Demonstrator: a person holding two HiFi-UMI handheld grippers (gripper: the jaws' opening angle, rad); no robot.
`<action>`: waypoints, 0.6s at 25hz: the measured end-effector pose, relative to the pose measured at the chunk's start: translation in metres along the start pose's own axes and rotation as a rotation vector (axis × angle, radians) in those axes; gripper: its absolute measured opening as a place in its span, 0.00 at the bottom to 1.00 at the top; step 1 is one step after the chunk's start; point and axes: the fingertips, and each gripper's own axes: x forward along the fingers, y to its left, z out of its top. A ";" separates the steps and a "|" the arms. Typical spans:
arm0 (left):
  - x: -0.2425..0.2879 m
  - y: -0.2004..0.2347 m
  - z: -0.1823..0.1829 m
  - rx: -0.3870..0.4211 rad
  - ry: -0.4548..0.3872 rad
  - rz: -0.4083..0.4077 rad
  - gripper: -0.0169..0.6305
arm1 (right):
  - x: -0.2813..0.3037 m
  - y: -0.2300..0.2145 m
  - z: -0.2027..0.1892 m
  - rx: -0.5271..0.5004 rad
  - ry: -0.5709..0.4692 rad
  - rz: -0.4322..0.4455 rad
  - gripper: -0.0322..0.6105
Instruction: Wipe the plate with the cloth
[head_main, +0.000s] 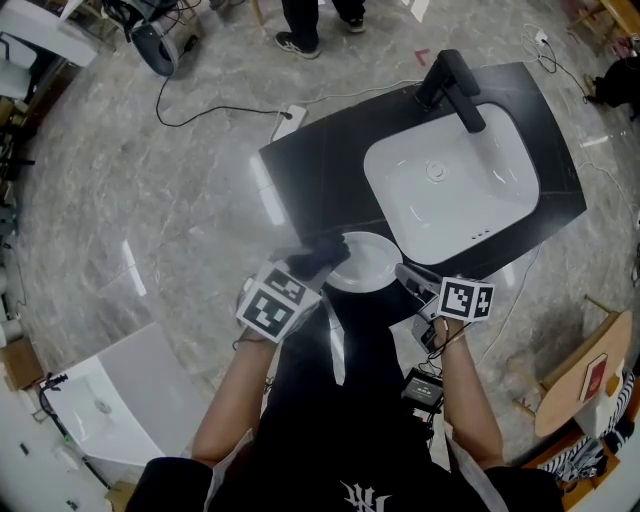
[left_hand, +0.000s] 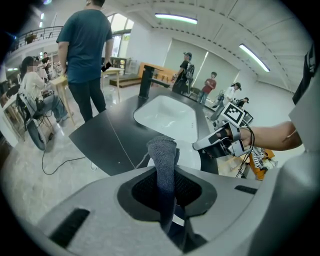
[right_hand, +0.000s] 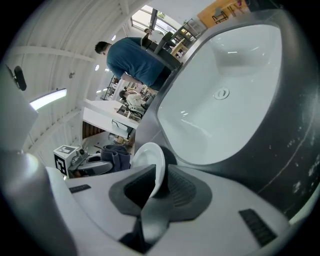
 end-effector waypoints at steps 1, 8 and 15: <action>0.000 0.000 0.000 0.003 0.001 0.001 0.11 | 0.000 -0.001 0.000 0.002 0.000 -0.010 0.15; -0.001 -0.002 0.004 -0.023 -0.045 -0.024 0.11 | -0.017 -0.010 0.005 -0.005 -0.037 -0.042 0.09; -0.021 -0.017 0.015 -0.184 -0.211 -0.108 0.11 | -0.050 0.017 0.011 -0.003 -0.143 0.163 0.06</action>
